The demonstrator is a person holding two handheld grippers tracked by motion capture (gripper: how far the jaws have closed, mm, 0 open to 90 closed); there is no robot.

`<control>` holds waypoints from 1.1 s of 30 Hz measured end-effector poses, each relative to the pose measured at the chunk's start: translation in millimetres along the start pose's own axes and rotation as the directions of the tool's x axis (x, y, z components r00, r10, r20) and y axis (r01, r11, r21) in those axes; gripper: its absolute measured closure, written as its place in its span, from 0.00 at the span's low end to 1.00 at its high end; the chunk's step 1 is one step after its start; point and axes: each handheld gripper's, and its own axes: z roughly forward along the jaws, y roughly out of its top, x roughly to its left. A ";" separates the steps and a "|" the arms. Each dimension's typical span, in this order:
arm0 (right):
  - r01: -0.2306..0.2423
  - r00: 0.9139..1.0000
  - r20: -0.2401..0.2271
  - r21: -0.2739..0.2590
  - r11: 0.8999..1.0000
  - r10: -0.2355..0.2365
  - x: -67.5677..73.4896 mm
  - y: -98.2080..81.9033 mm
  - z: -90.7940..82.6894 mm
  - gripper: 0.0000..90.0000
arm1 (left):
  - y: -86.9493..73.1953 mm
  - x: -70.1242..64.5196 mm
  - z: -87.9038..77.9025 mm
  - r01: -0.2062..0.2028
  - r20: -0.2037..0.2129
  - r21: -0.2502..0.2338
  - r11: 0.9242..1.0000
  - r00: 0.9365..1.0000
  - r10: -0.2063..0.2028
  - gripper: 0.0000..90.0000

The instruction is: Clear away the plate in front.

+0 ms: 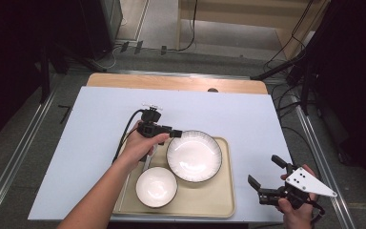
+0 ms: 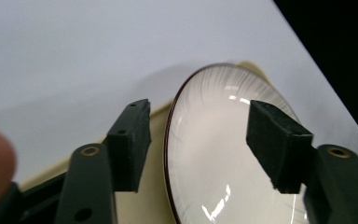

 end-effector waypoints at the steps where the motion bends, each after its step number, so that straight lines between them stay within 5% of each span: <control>1: -0.004 1.000 0.000 -0.002 1.000 0.004 -0.8 -0.3 -0.3 0.00 | 0.4 -2.3 -2.0 0.000 -0.028 -0.026 1.000 1.000 -0.001 0.35; 5: -0.014 1.000 0.005 -0.005 1.000 0.014 -4.9 -0.9 0.5 0.00 | -0.5 -9.1 -9.7 -0.060 -0.153 -0.064 0.996 0.987 0.050 0.27; 8: -0.012 1.000 0.008 -0.009 1.000 0.012 -6.4 -0.6 -0.5 0.00 | -2.1 -5.9 -12.9 -0.047 -0.137 -0.042 0.998 0.990 0.041 0.15; 10: -0.016 1.000 0.009 -0.013 1.000 0.016 -7.4 -0.7 -1.6 0.00 | -4.8 -4.9 -16.6 -0.060 -0.140 -0.070 0.996 0.989 0.050 0.14; 12: -0.019 1.000 0.012 -0.013 1.000 0.019 -8.2 -1.0 -2.1 0.00 | -7.4 -0.9 -21.0 -0.039 -0.096 -0.093 0.995 0.995 0.030 0.06; 14: -0.024 1.000 0.012 -0.012 1.000 0.024 -8.4 -1.5 -1.3 0.00 | -9.6 0.5 -23.7 -0.042 -0.112 -0.103 0.994 0.993 0.030 0.00; 16: -0.027 1.000 0.008 -0.012 1.000 0.027 -8.9 -1.5 -0.5 0.00 | -12.3 1.3 -27.4 -0.052 -0.141 -0.106 0.993 0.989 0.037 0.00; 25: -0.037 0.999 0.001 -0.016 0.999 0.037 -9.4 -1.8 0.5 0.00 | -21.7 2.2 -46.9 -0.081 -0.154 -0.131 0.988 0.986 0.061 0.00; 33: -0.029 1.000 -0.001 -0.012 1.000 0.029 -6.6 -1.6 -0.2 0.00 | -33.4 9.8 -61.0 -0.068 -0.164 -0.162 0.984 0.986 0.041 0.00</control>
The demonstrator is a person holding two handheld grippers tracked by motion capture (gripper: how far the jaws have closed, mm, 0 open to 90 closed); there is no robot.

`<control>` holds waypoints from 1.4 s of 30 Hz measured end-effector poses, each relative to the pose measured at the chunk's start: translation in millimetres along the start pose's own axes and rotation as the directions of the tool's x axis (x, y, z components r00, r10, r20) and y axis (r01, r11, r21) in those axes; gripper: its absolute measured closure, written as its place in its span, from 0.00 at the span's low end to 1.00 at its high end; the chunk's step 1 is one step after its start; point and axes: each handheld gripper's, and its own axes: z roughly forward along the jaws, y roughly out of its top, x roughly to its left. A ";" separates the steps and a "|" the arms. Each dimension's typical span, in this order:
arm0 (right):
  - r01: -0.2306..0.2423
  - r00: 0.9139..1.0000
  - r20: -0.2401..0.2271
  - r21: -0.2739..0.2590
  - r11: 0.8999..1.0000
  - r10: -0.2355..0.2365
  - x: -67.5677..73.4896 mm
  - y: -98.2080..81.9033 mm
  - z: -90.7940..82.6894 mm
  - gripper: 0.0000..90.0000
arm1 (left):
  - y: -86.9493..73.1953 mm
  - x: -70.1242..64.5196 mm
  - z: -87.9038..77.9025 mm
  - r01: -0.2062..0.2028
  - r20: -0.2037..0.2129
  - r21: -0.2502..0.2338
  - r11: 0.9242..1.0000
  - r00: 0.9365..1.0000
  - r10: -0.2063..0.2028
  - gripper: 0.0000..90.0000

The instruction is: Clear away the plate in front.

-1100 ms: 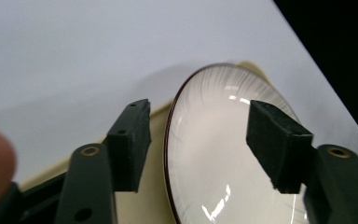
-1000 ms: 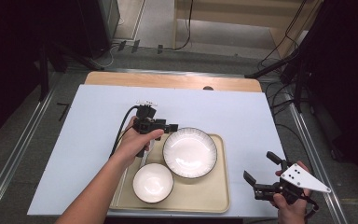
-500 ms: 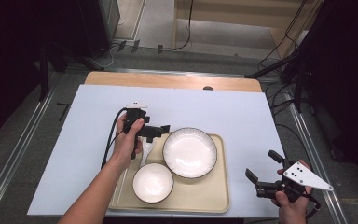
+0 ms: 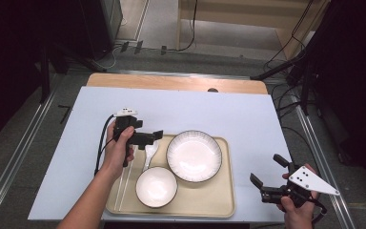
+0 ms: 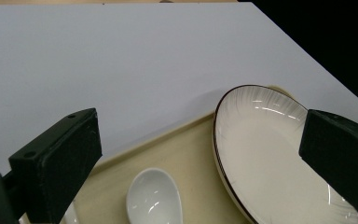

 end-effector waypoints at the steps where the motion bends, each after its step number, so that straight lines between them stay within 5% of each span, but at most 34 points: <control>1: 0.003 1.000 0.000 -0.002 1.000 -0.003 0.0 0.2 -0.6 0.00 | -1.5 1.3 -2.2 0.003 0.002 -0.004 1.000 1.000 -0.003 0.00; 24: 0.008 1.000 0.011 0.020 1.000 -0.008 1.6 -1.7 3.1 0.00 | -40.5 23.9 -68.6 -0.001 -0.097 -0.112 0.994 0.995 -0.010 0.00; 31: 0.004 1.000 0.011 0.011 1.000 -0.004 1.2 -1.4 0.7 0.00 | -59.5 28.4 -89.6 0.023 -0.128 -0.156 0.987 0.991 -0.044 0.00; 33: -0.004 1.000 0.018 0.006 1.000 0.004 -0.6 -1.7 -0.9 0.00 | -61.9 27.4 -97.2 -0.002 -0.158 -0.164 0.986 0.987 -0.024 0.00; 37: -0.013 0.999 0.031 0.004 1.000 0.013 -3.1 -2.2 -2.3 0.00 | -64.2 27.2 -113.6 0.002 -0.149 -0.217 0.976 0.988 -0.035 0.00; 42: -0.010 0.999 0.050 0.012 1.000 0.009 -0.4 -2.8 -4.2 0.00 | -76.3 29.9 -126.4 -0.002 -0.161 -0.231 0.973 0.986 -0.037 0.00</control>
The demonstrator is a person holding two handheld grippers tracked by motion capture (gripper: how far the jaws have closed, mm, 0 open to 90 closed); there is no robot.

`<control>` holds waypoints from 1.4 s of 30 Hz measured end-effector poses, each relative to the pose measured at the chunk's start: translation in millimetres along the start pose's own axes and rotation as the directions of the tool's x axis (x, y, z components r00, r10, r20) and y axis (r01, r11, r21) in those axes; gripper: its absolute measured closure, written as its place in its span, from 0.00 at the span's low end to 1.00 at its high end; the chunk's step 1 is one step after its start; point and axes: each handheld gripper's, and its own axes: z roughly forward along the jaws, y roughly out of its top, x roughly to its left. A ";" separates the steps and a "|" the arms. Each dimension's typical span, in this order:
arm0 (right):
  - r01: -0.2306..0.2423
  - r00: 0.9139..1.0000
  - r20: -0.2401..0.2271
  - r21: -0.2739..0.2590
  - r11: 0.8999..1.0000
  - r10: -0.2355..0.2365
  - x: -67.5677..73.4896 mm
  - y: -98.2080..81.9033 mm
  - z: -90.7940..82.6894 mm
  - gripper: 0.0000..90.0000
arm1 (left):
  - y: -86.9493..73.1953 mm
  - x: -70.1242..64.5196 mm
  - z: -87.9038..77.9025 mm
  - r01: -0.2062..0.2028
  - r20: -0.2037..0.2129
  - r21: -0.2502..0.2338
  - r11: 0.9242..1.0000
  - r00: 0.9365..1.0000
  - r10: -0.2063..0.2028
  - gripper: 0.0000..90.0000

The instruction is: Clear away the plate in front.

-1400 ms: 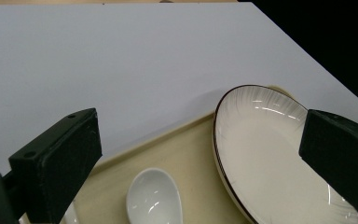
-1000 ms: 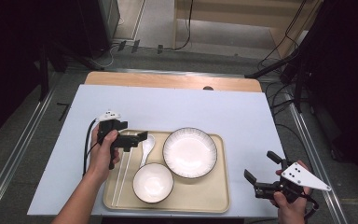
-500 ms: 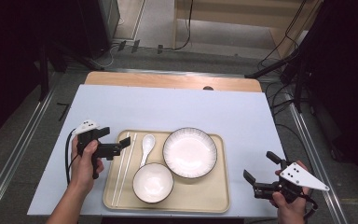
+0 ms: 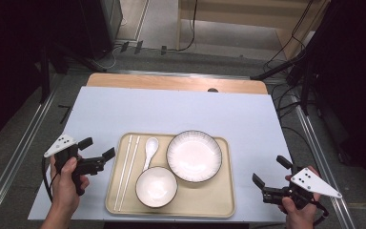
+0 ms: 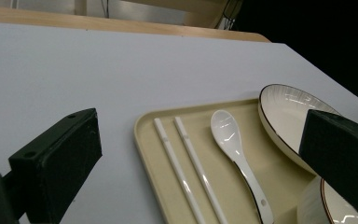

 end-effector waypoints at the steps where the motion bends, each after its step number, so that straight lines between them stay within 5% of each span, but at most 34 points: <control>1: -0.001 1.000 0.004 0.002 1.000 0.001 -0.5 -0.9 0.2 0.00 | -1.9 0.8 -2.2 -0.008 -0.005 -0.001 1.000 1.000 0.008 0.00; 12: -0.059 0.996 0.063 0.010 0.998 0.058 -6.6 -8.1 1.6 0.00 | -25.5 19.0 -39.1 -0.010 -0.065 -0.047 0.999 0.998 0.007 0.00; 20: -0.083 0.994 0.076 0.030 0.996 0.080 -9.1 -13.8 5.4 0.00 | -36.8 39.1 -64.3 -0.006 -0.114 -0.033 0.999 0.993 0.002 0.00; 25: -0.085 0.993 0.086 0.032 0.996 0.082 -12.7 -16.9 1.6 0.00 | -43.7 43.1 -65.3 -0.006 -0.140 -0.003 1.000 0.990 0.005 0.00; 28: -0.131 0.987 0.099 0.015 0.991 0.129 -20.5 -19.8 -0.9 0.00 | -47.8 42.7 -62.7 -0.008 -0.154 0.021 1.000 0.988 0.011 0.00; 34: -0.163 0.977 0.145 0.024 0.986 0.158 -33.2 -30.1 -2.6 0.00 | -49.3 44.4 -73.2 0.013 -0.157 -0.031 0.999 0.987 -0.018 0.00; 37: -0.180 0.970 0.170 0.019 0.983 0.175 -36.1 -30.2 -1.9 0.00 | -50.2 47.7 -73.2 0.006 -0.161 -0.022 1.000 0.987 -0.010 0.00; 42: -0.165 0.971 0.177 0.007 0.986 0.161 -33.4 -27.1 -3.5 0.00 | -50.4 51.4 -67.7 0.024 -0.153 -0.012 1.000 0.988 -0.025 0.00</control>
